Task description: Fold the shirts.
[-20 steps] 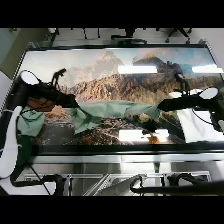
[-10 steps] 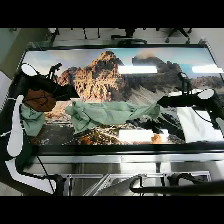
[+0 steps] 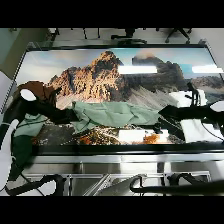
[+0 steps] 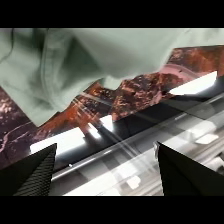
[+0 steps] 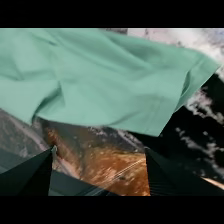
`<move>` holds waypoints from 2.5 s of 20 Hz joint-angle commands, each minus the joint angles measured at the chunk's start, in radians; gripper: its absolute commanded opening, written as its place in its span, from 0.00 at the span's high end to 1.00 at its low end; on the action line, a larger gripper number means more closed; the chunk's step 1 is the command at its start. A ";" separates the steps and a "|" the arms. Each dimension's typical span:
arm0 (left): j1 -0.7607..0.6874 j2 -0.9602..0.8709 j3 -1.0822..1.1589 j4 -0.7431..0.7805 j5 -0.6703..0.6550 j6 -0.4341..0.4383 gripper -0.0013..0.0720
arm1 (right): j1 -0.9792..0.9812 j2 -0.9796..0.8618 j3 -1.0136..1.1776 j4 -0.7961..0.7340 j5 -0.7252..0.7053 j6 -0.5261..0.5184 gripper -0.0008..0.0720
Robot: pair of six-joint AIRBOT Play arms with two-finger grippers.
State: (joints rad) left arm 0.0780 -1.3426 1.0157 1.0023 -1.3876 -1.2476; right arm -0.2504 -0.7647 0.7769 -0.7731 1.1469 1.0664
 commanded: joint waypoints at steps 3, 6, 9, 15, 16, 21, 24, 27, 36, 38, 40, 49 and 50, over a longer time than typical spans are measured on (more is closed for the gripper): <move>-0.001 0.068 -0.248 -0.004 0.287 0.019 0.05 | 0.065 -0.039 -0.158 0.034 -0.124 0.003 0.13; -0.001 0.065 -0.237 -0.031 0.372 0.021 0.05 | 0.065 -0.114 -0.156 0.048 -0.239 -0.008 0.13; -0.020 -0.001 -0.172 -0.038 0.384 0.020 0.05 | 0.065 -0.191 -0.155 0.137 -0.283 -0.086 0.14; -0.154 -0.157 -0.068 -0.036 0.328 0.020 0.10 | 0.065 -0.290 -0.146 0.354 -0.320 -0.249 0.35; -0.163 -0.171 -0.048 -0.035 0.311 0.019 0.38 | 0.065 -0.296 -0.146 0.390 -0.315 -0.269 0.36; -0.152 -0.151 0.109 -0.036 0.150 0.019 0.97 | 0.062 -0.272 -0.075 0.460 -0.162 -0.327 0.97; -0.104 -0.026 0.311 -0.036 0.047 -0.008 0.97 | 0.006 -0.180 0.123 0.491 -0.020 -0.289 0.97; -0.023 0.106 0.667 -0.037 0.006 -0.071 0.97 | -0.108 -0.085 0.450 0.644 0.071 -0.246 0.97; 0.158 0.462 1.034 -0.037 0.280 -0.103 0.97 | -0.342 -0.023 1.187 0.698 0.063 -0.081 0.97; 0.160 0.545 0.911 -0.034 0.309 -0.066 0.97 | -0.342 -0.008 1.187 0.679 0.120 -0.081 0.97; 0.159 0.586 0.828 -0.034 0.309 -0.048 0.97 | -0.342 -0.008 1.167 0.652 0.216 -0.067 0.97; 0.066 0.280 0.398 -0.034 0.209 0.047 0.97 | -0.085 -0.021 0.245 0.476 -0.003 -0.243 0.97; 0.038 0.205 0.368 -0.034 0.245 0.067 0.97 | -0.046 -0.063 0.154 0.477 -0.103 -0.281 0.97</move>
State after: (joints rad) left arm 0.1734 -0.9859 1.5013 0.9714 -1.1892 -1.2396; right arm -0.4095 -0.7803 1.2251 -0.2371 1.2694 0.8932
